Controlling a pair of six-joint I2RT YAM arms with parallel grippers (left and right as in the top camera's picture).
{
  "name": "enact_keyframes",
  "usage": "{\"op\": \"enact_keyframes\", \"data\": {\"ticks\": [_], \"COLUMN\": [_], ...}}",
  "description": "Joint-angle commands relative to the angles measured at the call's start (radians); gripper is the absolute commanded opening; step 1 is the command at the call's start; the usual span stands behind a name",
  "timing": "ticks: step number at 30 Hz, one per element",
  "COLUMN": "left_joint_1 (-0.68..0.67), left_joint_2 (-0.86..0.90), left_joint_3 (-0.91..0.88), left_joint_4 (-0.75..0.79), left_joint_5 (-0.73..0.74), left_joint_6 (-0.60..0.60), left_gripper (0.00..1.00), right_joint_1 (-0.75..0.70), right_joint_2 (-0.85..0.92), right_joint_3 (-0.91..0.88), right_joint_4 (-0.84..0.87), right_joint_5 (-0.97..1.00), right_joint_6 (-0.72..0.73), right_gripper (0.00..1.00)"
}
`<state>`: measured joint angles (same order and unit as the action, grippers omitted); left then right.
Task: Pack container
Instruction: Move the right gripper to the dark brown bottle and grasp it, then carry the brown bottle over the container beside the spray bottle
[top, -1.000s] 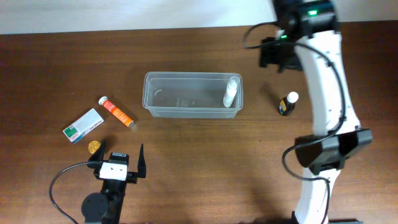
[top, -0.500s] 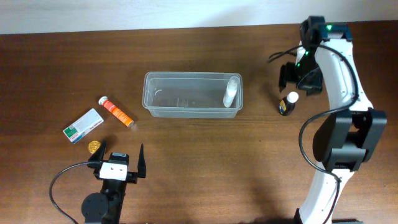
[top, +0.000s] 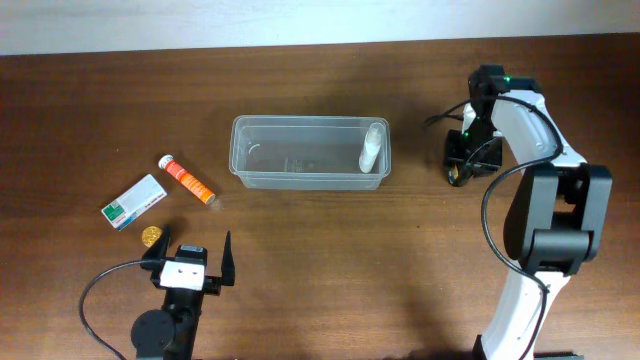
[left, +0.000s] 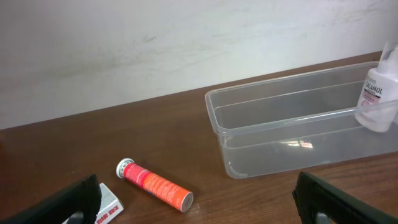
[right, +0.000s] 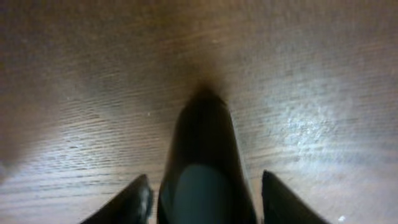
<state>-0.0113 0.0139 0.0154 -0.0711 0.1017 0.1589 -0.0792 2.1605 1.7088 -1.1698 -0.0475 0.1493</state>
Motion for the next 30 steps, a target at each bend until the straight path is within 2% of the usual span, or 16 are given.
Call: {"op": "enact_keyframes", "data": {"ticks": [1,9,18,30], "left_joint_1": [0.006,0.006,0.006,0.006], "left_joint_2": [-0.008,-0.008,-0.008,-0.008], "left_joint_3": [-0.006,-0.006,-0.006,-0.006], "left_joint_4": [0.0,0.0,0.0,0.0], "left_joint_5": [0.004,0.004,0.004,0.004], "left_joint_6": [-0.008,-0.008,-0.008,-0.008], "left_gripper": [0.99,0.99,1.0,0.99], "right_joint_1": [-0.008,-0.008,-0.006,0.032], "right_joint_2": [-0.011,-0.011,-0.014,-0.056], "right_joint_3": [-0.011,-0.011,0.088,0.472], "right_joint_4": [0.015,0.024,-0.075,-0.344], "right_joint_5": [-0.006,-0.006,-0.006,-0.127], "right_joint_6": [-0.004,-0.038,-0.042,-0.094], "right_gripper": [0.39,0.24,0.23,0.24]}}
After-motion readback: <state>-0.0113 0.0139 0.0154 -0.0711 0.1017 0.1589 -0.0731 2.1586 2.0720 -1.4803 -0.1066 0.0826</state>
